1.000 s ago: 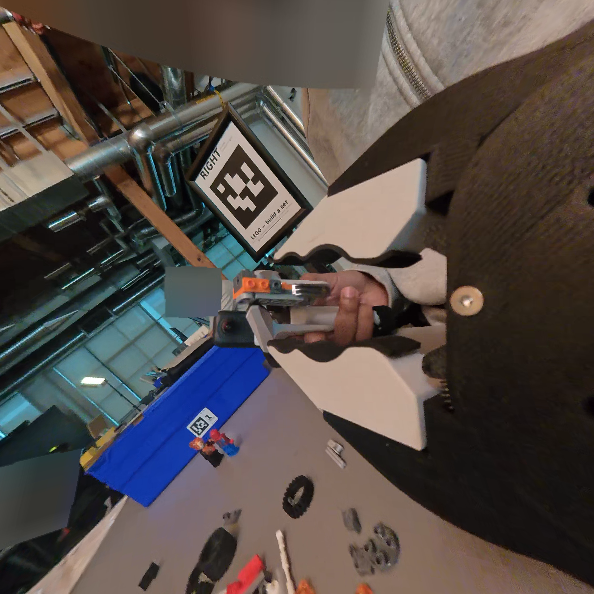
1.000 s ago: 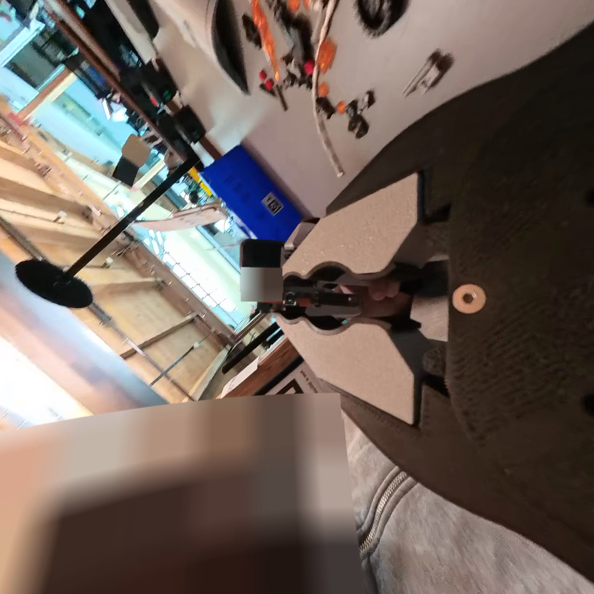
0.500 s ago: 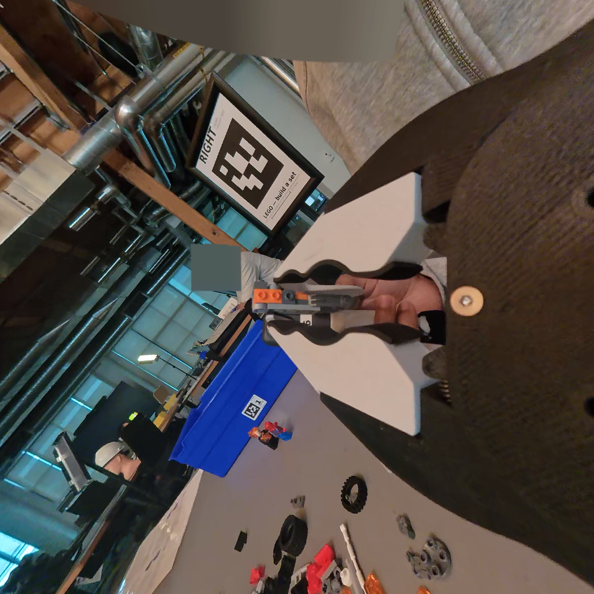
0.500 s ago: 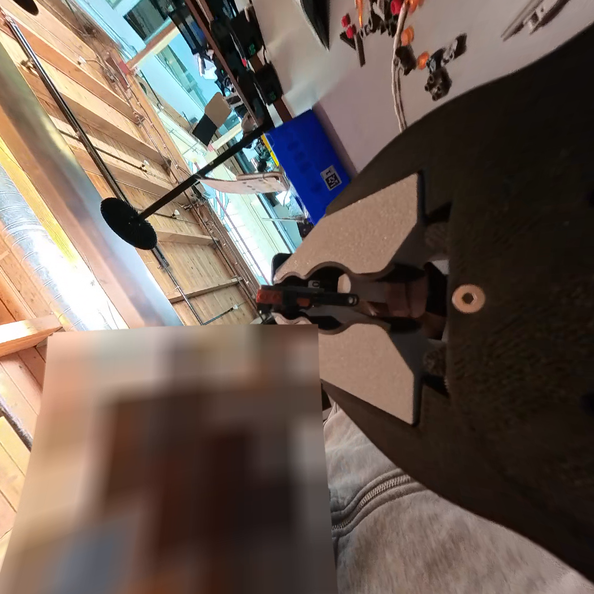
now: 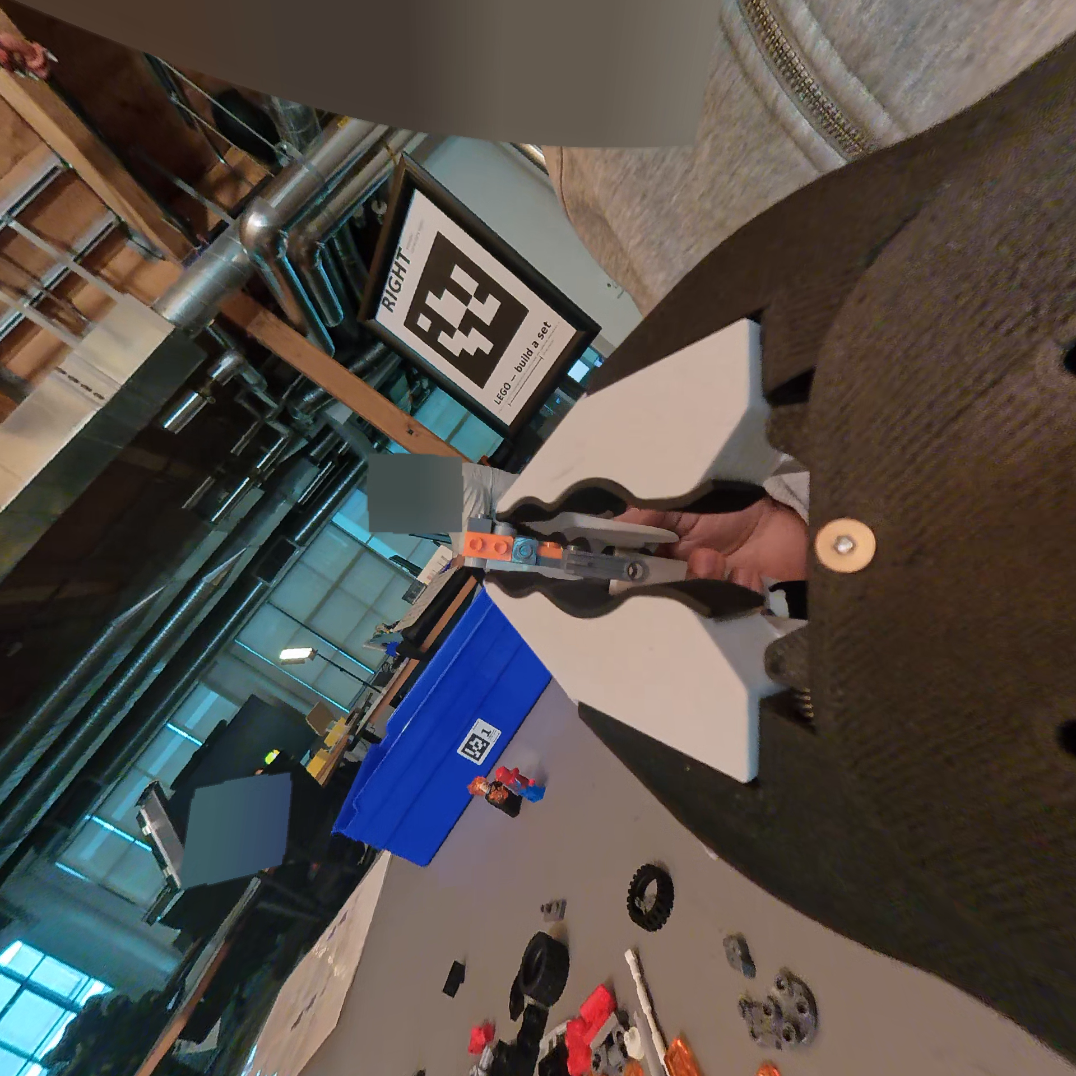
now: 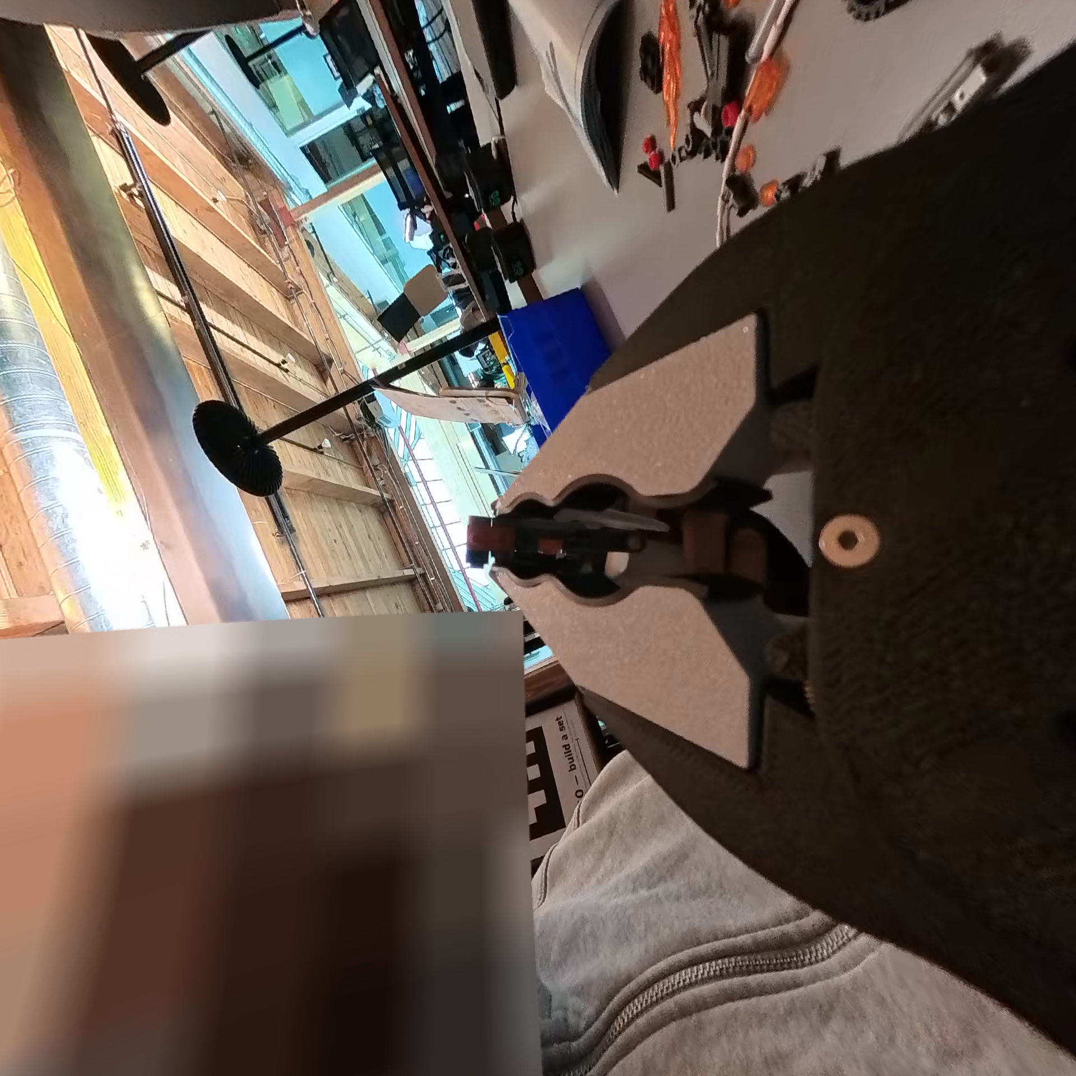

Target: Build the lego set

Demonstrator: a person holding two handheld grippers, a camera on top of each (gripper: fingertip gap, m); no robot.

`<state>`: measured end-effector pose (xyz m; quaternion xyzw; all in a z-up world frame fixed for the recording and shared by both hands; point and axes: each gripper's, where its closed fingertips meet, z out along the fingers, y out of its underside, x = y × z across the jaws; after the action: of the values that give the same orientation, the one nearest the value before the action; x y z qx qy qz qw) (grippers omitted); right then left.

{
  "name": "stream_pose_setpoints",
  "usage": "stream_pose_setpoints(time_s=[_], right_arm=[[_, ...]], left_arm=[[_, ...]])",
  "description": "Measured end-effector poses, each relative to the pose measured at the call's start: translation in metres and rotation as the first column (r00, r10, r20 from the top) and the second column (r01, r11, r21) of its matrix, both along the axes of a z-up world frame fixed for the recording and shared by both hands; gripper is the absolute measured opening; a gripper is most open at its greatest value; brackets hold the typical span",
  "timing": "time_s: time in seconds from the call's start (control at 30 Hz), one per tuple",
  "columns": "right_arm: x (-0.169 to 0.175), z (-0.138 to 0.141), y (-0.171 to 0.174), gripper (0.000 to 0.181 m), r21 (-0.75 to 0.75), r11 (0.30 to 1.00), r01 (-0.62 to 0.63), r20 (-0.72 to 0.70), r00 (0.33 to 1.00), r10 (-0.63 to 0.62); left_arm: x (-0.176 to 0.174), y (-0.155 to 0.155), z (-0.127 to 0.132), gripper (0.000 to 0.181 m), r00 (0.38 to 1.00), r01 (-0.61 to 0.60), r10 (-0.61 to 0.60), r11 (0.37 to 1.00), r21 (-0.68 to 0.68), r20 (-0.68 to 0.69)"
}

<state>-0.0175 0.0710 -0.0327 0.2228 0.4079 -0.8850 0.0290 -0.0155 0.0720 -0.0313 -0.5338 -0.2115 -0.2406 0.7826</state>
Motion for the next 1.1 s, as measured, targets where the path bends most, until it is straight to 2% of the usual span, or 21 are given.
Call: stream_pose_setpoints(time_s=[0.43, 1.1], right_arm=[[0.003, 0.000, -0.004, 0.012, 0.017, 1.000, -0.004, -0.012, 1.000, 0.004], [-0.006, -0.005, 0.000, 0.012, -0.005, 1.000, -0.025, 0.060, 0.998, 0.026]], left_arm=[[0.003, -0.003, 0.001, 0.012, 0.988, -0.094, 0.087, 0.994, -0.054, -0.125], [-0.003, -0.002, -0.010, 0.008, 0.998, -0.043, 0.042, 0.999, -0.024, -0.042]])
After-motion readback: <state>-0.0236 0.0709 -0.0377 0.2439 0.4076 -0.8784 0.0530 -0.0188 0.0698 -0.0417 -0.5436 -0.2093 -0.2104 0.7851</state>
